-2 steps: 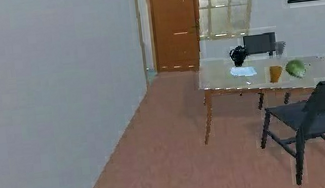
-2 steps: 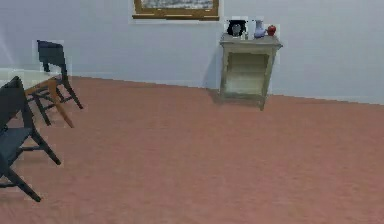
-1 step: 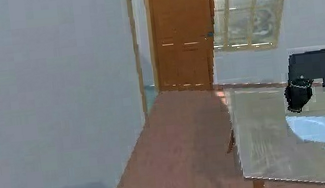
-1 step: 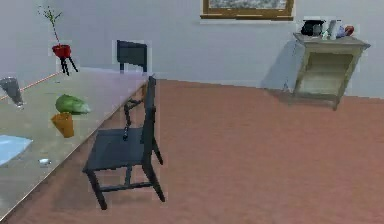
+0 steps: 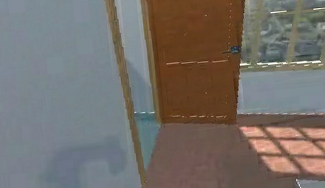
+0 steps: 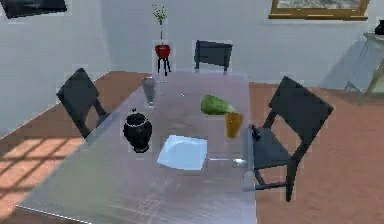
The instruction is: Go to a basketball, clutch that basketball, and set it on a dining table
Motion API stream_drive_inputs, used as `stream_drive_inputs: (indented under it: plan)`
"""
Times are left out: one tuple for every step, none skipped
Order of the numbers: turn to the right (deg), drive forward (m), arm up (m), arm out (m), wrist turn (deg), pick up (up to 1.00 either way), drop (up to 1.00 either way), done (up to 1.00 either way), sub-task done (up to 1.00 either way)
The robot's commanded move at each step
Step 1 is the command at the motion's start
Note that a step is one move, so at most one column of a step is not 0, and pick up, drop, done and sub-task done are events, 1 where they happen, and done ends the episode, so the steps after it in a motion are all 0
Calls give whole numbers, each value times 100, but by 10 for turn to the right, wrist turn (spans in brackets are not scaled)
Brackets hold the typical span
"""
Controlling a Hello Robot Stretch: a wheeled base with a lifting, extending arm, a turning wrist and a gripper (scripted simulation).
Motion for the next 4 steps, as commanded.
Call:
stream_drive_inputs:
  plan:
    - [0,100,0,0,0,0,0,0,0]
    - [0,40,0,0,0,0,0,0,0]
    - [-450,0,0,0,0,0,0,0,0]
    - [-120,0,0,0,0,0,0,0,0]
